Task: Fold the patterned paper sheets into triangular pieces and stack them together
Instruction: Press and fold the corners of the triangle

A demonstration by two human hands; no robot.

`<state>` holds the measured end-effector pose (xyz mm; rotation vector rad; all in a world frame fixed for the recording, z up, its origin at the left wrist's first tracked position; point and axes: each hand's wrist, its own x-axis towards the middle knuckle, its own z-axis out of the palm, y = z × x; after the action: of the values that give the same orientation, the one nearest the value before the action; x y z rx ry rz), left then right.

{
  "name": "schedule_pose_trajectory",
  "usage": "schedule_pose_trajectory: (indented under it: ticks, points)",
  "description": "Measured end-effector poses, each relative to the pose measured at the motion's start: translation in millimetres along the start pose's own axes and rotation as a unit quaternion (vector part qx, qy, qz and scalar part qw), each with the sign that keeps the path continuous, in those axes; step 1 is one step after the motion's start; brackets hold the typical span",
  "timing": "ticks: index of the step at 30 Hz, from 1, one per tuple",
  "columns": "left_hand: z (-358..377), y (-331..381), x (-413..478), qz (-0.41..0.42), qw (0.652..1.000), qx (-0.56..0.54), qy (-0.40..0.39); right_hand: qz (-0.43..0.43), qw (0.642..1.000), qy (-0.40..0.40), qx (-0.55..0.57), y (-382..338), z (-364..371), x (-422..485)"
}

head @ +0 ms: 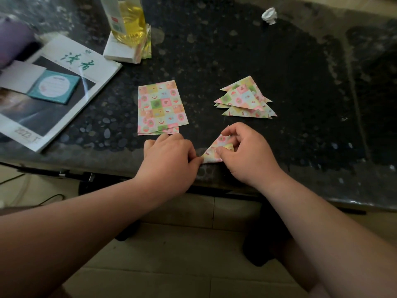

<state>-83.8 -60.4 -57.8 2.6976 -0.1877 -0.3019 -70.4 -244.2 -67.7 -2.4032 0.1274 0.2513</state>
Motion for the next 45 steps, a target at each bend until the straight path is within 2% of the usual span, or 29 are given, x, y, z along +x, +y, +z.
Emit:
schedule_pose_trajectory:
  ticks: [2, 5, 7, 9, 13, 15, 27, 35, 38, 41, 45]
  points:
    - [-1, -1, -3, 0.020, 1.000, 0.006, 0.004, 0.000, 1.000, 0.003, -0.004, 0, 1, 0]
    - [2, -1, -9, 0.118, 0.990, 0.069, 0.033, -0.001, 1.000, 0.009, 0.001, 1, 2, 1]
    - [6, 1, -18, 0.183, 0.976, 0.122, 0.010, -0.002, 1.000, 0.013, 0.008, 2, 4, 2]
    - [13, 6, -31, 0.207, 0.966, 0.154, -0.027, 0.000, 1.000, 0.017, 0.014, 2, 5, 3]
    - [23, 13, -48, 0.206, 0.949, 0.219, -0.098, 0.003, 1.000, 0.023, 0.017, 1, 8, 3]
    - [24, 13, -50, 0.206, 0.947, 0.218, -0.118, 0.005, 0.999, 0.027, 0.022, 1, 8, 3]
    - [28, 19, -53, 0.180, 0.945, 0.239, -0.132, 0.005, 0.999, 0.036, 0.030, 2, 8, 3]
    - [29, 19, -47, 0.166, 0.953, 0.230, -0.111, 0.014, 0.999, 0.026, 0.021, -2, 3, 0]
    - [31, 17, -48, 0.169, 0.953, 0.231, -0.102, 0.023, 0.998, 0.021, -0.050, 0, -9, 2]
    - [32, 17, -47, 0.174, 0.953, 0.231, -0.088, 0.068, 0.988, 0.021, -0.136, 3, -22, 2]
    - [32, 20, -46, 0.174, 0.950, 0.242, -0.095, 0.099, 0.981, -0.001, -0.167, 0, -29, -2]
